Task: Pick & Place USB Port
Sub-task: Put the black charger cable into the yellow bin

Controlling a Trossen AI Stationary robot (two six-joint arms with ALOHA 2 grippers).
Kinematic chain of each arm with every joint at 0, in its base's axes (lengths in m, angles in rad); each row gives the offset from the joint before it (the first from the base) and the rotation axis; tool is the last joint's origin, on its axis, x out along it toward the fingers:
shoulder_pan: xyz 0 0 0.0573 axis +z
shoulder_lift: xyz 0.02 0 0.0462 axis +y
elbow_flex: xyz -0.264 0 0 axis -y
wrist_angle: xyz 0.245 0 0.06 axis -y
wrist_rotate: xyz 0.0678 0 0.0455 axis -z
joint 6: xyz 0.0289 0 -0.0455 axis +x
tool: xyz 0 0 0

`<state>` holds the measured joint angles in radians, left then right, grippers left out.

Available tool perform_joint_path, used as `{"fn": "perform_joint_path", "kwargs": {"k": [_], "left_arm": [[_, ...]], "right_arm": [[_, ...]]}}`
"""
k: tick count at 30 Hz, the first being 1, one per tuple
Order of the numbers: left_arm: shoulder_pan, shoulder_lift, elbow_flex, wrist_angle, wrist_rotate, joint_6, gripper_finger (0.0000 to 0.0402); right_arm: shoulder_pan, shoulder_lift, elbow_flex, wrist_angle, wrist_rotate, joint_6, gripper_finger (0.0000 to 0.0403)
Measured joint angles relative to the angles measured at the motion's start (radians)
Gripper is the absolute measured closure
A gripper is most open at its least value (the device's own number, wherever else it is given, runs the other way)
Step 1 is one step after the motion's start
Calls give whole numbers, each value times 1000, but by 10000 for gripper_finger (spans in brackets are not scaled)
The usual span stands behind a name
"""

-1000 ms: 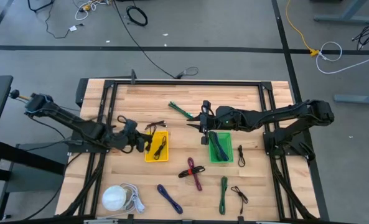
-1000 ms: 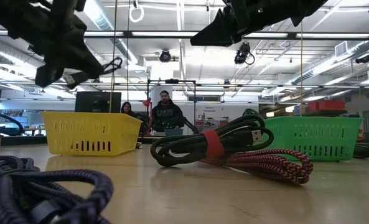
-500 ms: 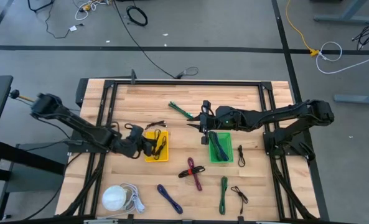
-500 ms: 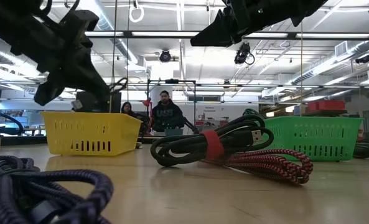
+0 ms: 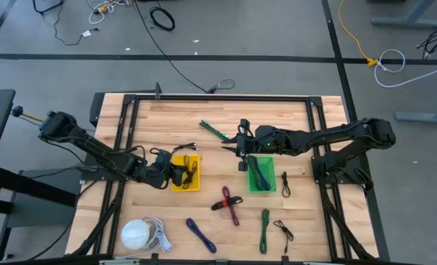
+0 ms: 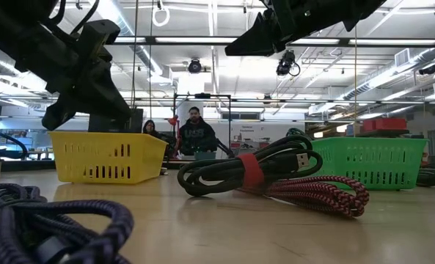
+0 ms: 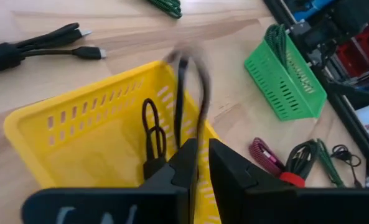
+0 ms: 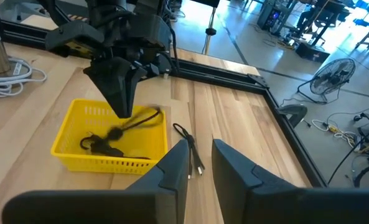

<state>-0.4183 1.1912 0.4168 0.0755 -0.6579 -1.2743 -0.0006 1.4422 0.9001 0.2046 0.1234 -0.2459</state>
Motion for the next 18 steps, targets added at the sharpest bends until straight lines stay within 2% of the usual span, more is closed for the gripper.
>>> {"fn": "perform_joint_path", "kwargs": {"k": [6, 9, 15, 18], "left_arm": [[0, 0, 0, -2, 7, 10, 359], [0, -4, 0, -3, 6, 81, 359], [12, -39, 43, -42, 16, 405, 359], [40, -76, 80, -168, 27, 528, 358]], "right_arm": [[0, 0, 0, -1, 0, 0, 330], [0, 0, 0, -5, 0, 0, 330], [0, 0, 0, -7, 0, 1, 330], [0, 0, 0, -10, 0, 1, 330]]}}
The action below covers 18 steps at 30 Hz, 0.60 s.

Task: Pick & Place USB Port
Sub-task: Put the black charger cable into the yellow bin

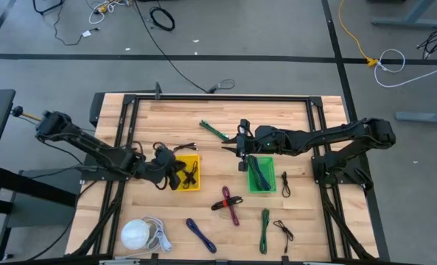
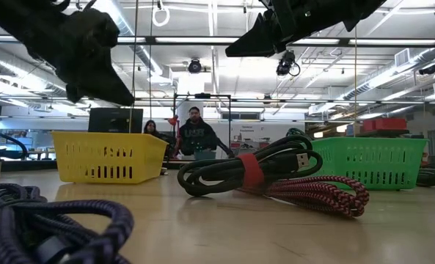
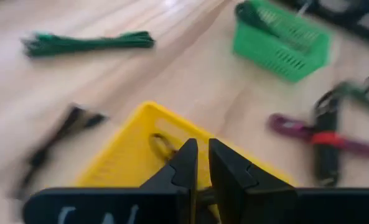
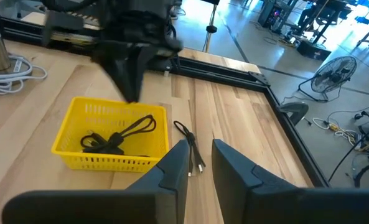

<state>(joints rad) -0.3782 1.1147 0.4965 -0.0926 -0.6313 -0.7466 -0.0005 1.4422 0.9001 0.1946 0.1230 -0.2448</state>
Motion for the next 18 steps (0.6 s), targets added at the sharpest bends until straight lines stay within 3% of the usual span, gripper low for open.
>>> {"fn": "perform_joint_path", "kwargs": {"k": [4, 7, 11, 18], "left_arm": [[92, -32, 57, -312, 21, 1, 358], [178, -31, 82, -449, 75, 37, 358], [264, -30, 86, -443, 192, 252, 358], [384, -30, 86, -469, 203, 571, 358]], "right_arm": [[0, 0, 0, -3, 0, 3, 330], [0, 0, 0, 1, 0, 4, 330], [0, 0, 0, 2, 0, 23, 330], [0, 0, 0, 5, 0, 27, 330]]}}
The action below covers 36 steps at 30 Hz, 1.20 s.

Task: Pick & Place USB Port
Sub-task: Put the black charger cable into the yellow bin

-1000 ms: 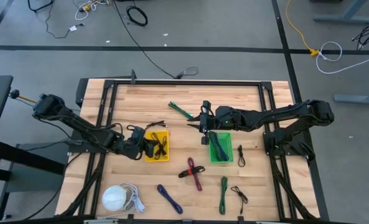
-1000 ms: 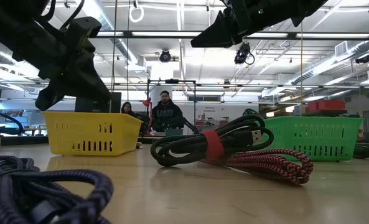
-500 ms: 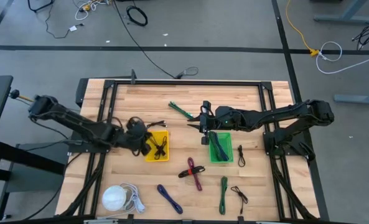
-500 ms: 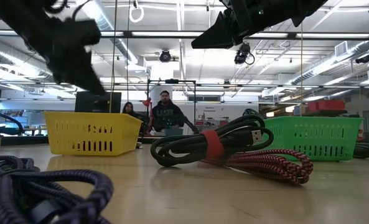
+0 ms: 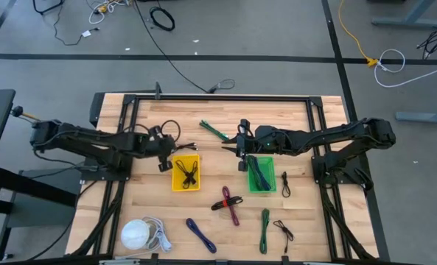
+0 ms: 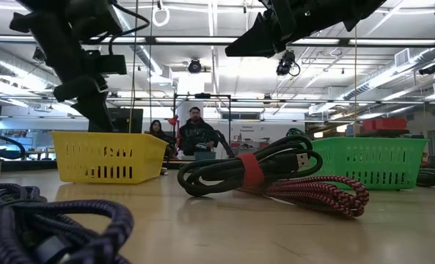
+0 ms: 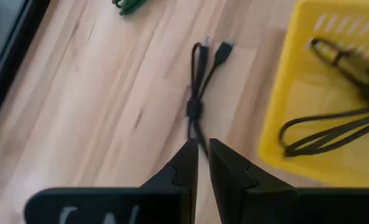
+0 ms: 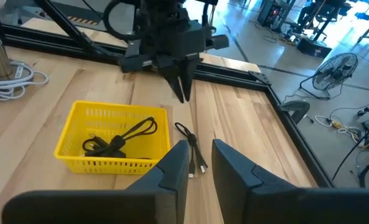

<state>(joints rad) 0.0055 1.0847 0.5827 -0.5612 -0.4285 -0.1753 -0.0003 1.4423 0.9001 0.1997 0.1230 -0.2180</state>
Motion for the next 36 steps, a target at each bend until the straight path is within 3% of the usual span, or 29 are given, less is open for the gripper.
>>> {"fn": "perform_joint_path", "kwargs": {"k": [9, 19, 25, 36], "left_arm": [[124, 1, 0, 0, 67, 158, 349], [175, 1, 0, 47, 90, 217, 258], [210, 23, 0, 86, 78, 273, 237], [315, 228, 1, 148, 145, 279, 236]], "right_arm": [[0, 0, 0, 0, 0, 0, 330], [0, 0, 0, 0, 0, 0, 330], [0, 0, 0, 1, 0, 3, 330], [0, 0, 0, 10, -1, 18, 330]]}}
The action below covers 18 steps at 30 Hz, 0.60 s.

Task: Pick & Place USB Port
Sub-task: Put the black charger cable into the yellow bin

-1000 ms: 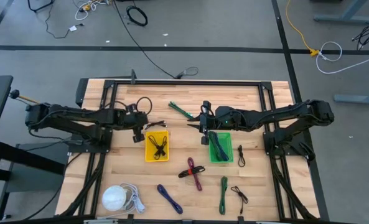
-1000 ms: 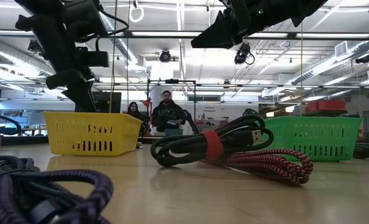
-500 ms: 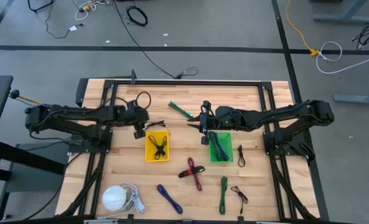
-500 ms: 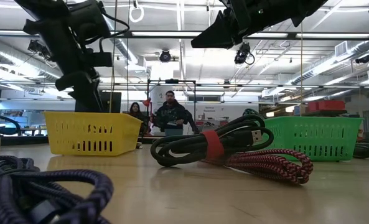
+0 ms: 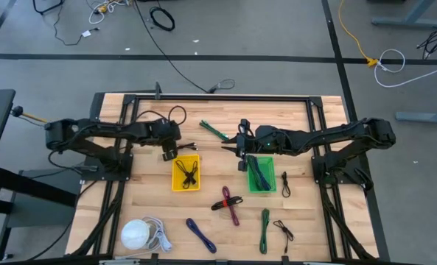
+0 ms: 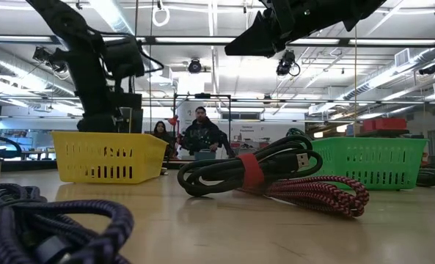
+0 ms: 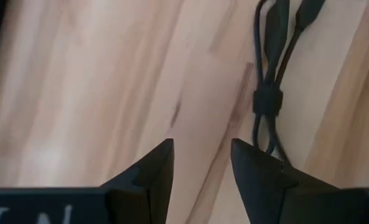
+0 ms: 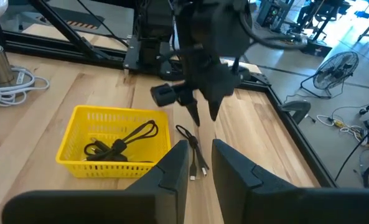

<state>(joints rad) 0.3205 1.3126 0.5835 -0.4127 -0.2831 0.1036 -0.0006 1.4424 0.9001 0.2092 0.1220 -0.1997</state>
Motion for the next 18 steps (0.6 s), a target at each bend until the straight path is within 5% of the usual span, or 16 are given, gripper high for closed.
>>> {"fn": "perform_joint_path", "kwargs": {"k": [14, 18], "left_arm": [[75, 160, 4, 108, 146, 118, 240], [98, 161, 3, 109, 204, 117, 299]], "right_arm": [[0, 0, 0, -1, 0, 0, 330], [0, 0, 0, -2, 0, 0, 330]]}}
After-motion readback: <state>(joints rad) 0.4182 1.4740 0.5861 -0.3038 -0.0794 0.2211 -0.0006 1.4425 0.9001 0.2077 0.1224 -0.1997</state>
